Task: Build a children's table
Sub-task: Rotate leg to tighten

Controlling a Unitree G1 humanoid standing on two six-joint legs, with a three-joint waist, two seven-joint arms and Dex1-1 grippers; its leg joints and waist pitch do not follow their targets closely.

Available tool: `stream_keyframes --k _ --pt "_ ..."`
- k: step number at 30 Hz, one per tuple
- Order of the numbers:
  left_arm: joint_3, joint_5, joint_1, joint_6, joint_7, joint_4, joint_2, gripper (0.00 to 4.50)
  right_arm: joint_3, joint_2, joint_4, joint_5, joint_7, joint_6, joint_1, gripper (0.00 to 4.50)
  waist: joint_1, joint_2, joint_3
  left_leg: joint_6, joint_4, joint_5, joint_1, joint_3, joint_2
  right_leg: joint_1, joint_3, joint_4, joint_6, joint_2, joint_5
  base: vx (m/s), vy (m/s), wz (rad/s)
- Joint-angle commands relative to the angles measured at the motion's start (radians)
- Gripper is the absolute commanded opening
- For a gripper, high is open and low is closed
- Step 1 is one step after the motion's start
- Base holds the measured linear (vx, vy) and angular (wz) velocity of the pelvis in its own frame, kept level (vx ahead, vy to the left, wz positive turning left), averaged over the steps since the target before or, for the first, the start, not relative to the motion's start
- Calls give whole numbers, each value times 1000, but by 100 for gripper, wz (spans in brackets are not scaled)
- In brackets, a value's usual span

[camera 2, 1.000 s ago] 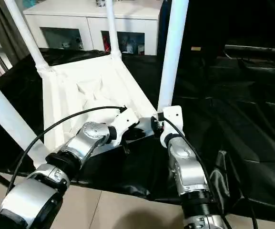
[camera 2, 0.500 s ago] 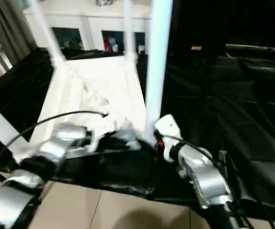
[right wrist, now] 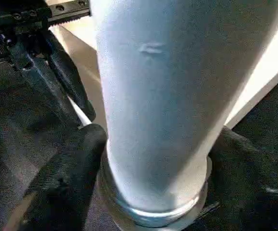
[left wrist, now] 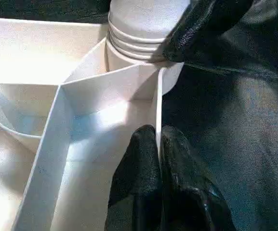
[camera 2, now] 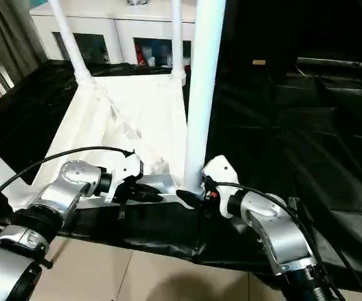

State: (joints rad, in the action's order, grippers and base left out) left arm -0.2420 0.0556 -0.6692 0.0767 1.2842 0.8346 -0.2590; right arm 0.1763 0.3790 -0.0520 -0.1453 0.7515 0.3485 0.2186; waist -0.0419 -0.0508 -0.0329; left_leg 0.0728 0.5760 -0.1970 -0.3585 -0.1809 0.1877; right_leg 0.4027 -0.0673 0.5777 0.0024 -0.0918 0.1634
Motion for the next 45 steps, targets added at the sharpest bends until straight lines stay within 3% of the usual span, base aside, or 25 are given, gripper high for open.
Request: stream_keyframes --k 1,8,9,10,12,13,14,15,16,18,22,24,28,31,34,37,40,45 --pt "31 -59 12 -3 27 -16 8 0 14 3 -3 -1 9 5 9 290 -4 29 51 -92 -63 -163 -4 8 35 -51 40 -67 -199 -54 294 0 0 0" --pt "24 -48 12 -12 2 -15 16 0 -13 -41 -35 5 -64 -3 6 274 -1 24 51 -90 -62 -169 -3 6 34 -49 40 -68 -207 -54 291 0 0 0" --pt "16 -6 -4 -26 -131 18 65 0 -51 -132 -93 30 -222 -14 8 274 4 22 50 -72 -65 -176 -6 8 33 -48 38 -69 -200 -53 312 0 0 0" --pt "12 4 -7 -27 -162 24 78 0 -57 -153 -106 36 -257 -17 9 273 7 24 47 -53 -67 -207 -2 9 31 -46 35 -77 -188 -51 363 0 0 0" --pt "6 20 -13 -30 -213 36 104 0 -67 -189 -126 50 -324 -16 12 273 12 27 46 -43 -70 -215 -6 13 30 -51 34 -78 -173 -53 396 0 0 0" --pt "1 26 -18 -36 -239 41 126 0 -82 -219 -139 57 -383 -4 19 272 13 18 45 -39 -71 -231 0 13 31 -44 36 -83 -161 -52 420 0 0 0" --pt "-3 36 -25 -45 -278 48 148 0 -97 -250 -153 63 -443 1 29 272 14 23 45 -38 -69 -243 3 11 28 -43 37 -87 -153 -52 432 0 0 0" --pt "-3 36 -25 -45 -278 48 148 0 -97 -250 -153 63 -443 1 29 272 12 23 44 -36 -72 -247 3 12 27 -44 36 -89 -146 -51 450 0 0 0" --pt "-11 61 -50 -69 -392 83 213 0 -118 -311 -196 90 -574 10 60 272 12 19 45 -37 -71 -246 3 12 27 -44 37 -89 -143 -52 452 0 0 0" --pt "-13 72 -60 -78 -441 97 237 0 -120 -330 -211 100 -608 10 70 272 14 22 45 -30 -71 -258 8 12 25 -41 36 -95 -132 -50 473 0 0 0" --pt "-4 75 -89 -95 -535 132 300 0 -121 -371 -251 128 -675 -12 112 272 11 22 50 -40 -69 -231 6 11 24 -44 37 -89 -143 -49 401 0 0 0" --pt "-5 77 -95 -80 -543 136 313 0 -119 -380 -260 125 -658 -29 123 272 8 21 52 -63 -67 -193 0 10 24 -49 38 -80 -161 -48 324 0 0 0" --pt "-7 78 -88 -61 -504 114 305 0 -117 -381 -247 104 -613 -68 126 272 5 24 53 -86 -65 -171 -2 9 25 -52 37 -78 -174 -51 309 0 0 0" --pt "-4 67 -80 -47 -464 100 285 0 -118 -366 -233 94 -580 -83 125 342 6 24 53 -90 -64 -169 -4 9 25 -53 36 -78 -172 -51 317 0 0 0" --pt "-7 43 -59 -8 -369 74 236 0 -92 -297 -179 74 -452 -71 115 362 5 26 53 -109 -64 -163 -10 11 27 -58 36 -75 -172 -53 304 0 0 0" --pt "2 15 -40 19 -284 54 196 0 -51 -213 -123 74 -336 -45 97 392 3 28 53 -121 -61 -156 -6 8 28 -56 37 -73 -183 -51 283 0 0 0" --pt "9 -12 -19 19 -199 25 154 0 -13 -135 -81 87 -248 -25 79 431 -1 27 49 -109 -65 -180 -5 9 31 -54 38 -75 -177 -52 336 0 0 0" --pt "20 -33 9 5 -97 -2 89 0 -1 -38 -15 33 -71 -6 47 431 -1 28 50 -104 -66 -193 -4 9 35 -52 40 -73 -184 -54 327 0 0 0"
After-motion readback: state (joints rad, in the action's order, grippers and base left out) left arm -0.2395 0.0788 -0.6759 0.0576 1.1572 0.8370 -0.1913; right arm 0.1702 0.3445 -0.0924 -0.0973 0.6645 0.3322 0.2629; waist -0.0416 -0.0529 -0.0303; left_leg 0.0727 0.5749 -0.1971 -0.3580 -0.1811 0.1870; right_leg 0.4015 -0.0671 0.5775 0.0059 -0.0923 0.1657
